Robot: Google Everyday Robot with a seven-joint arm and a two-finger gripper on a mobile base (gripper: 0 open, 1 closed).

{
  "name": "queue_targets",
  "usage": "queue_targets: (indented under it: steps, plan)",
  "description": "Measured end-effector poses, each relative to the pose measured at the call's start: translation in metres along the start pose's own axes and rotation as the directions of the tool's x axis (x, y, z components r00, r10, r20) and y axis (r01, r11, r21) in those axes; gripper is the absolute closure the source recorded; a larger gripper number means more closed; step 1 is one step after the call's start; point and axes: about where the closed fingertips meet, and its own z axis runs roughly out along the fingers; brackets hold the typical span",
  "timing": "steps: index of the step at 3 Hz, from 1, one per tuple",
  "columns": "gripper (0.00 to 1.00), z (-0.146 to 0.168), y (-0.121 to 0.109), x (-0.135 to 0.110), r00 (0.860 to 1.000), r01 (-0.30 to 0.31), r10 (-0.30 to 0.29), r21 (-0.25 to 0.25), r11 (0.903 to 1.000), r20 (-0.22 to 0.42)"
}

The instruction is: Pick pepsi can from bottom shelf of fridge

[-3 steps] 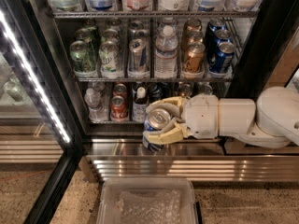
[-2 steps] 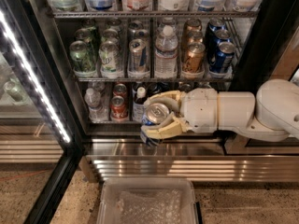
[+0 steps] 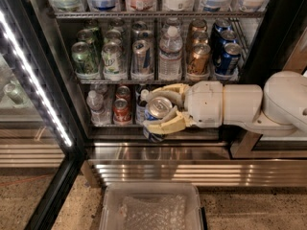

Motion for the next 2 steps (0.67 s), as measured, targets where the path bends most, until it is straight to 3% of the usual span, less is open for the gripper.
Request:
queue_targets:
  steps: [2]
  plan:
    - [1.0,-0.001,-0.009,-0.026,0.997,0.07,-0.07,0.017,0.9974,0.018]
